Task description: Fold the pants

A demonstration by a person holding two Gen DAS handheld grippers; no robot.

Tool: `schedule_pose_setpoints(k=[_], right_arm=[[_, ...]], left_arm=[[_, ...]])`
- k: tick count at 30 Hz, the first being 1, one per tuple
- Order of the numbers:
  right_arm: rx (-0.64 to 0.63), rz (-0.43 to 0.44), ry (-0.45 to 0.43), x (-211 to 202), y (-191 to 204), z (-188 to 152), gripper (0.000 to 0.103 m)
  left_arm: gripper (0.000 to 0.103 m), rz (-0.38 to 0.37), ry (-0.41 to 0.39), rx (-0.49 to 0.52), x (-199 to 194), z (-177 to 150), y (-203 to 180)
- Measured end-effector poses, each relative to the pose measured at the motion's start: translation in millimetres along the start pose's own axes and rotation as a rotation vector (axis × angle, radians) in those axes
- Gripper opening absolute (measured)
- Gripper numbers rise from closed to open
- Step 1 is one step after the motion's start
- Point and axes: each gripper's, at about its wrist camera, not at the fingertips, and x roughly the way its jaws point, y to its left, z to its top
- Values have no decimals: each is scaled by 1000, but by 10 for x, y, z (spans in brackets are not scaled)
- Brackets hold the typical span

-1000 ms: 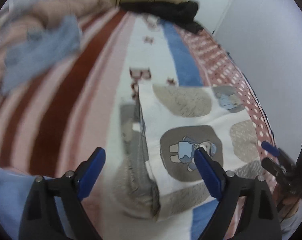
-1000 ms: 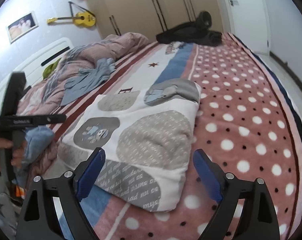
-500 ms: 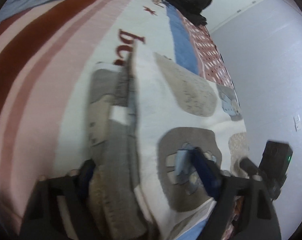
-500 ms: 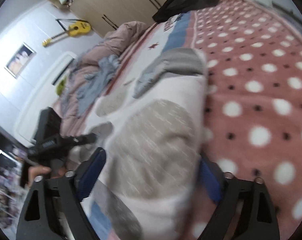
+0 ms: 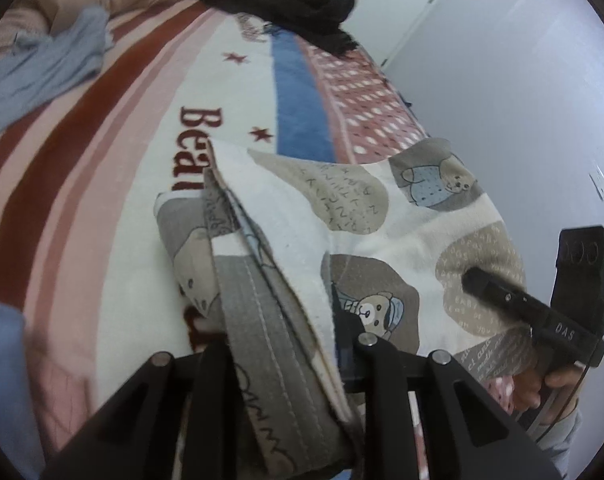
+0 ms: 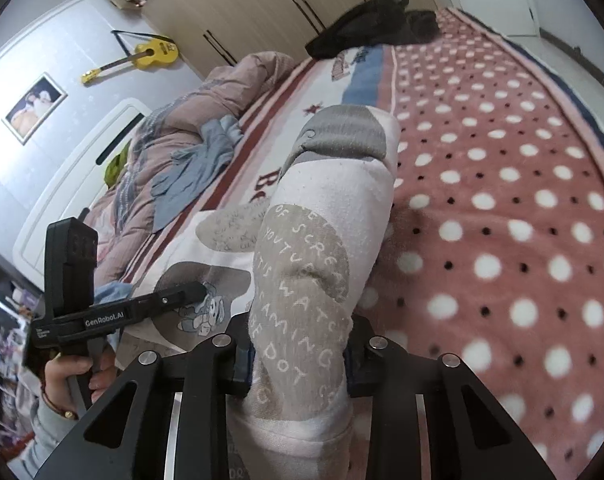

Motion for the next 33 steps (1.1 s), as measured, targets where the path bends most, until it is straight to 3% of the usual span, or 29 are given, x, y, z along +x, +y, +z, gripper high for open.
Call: schedule_pose_setpoints(k=[10,19,26,33], right_arm=[[-35,-17,-71,-686,230,-281,24],[-88,-40,-103,-1021,613,-455,24],[-137,-35,-126,-1189,1021,-493,24],[-203,-16,-113,-1104,1572,-463,24]], left_arm=[[18,-5,-94,126,-568,-307,-472],[18,15,-163,196,-1007,-507,-674],[17,-4,-224,192,-1481,-559,-546],[17,-9,-269,152,-2033,-608,-141]])
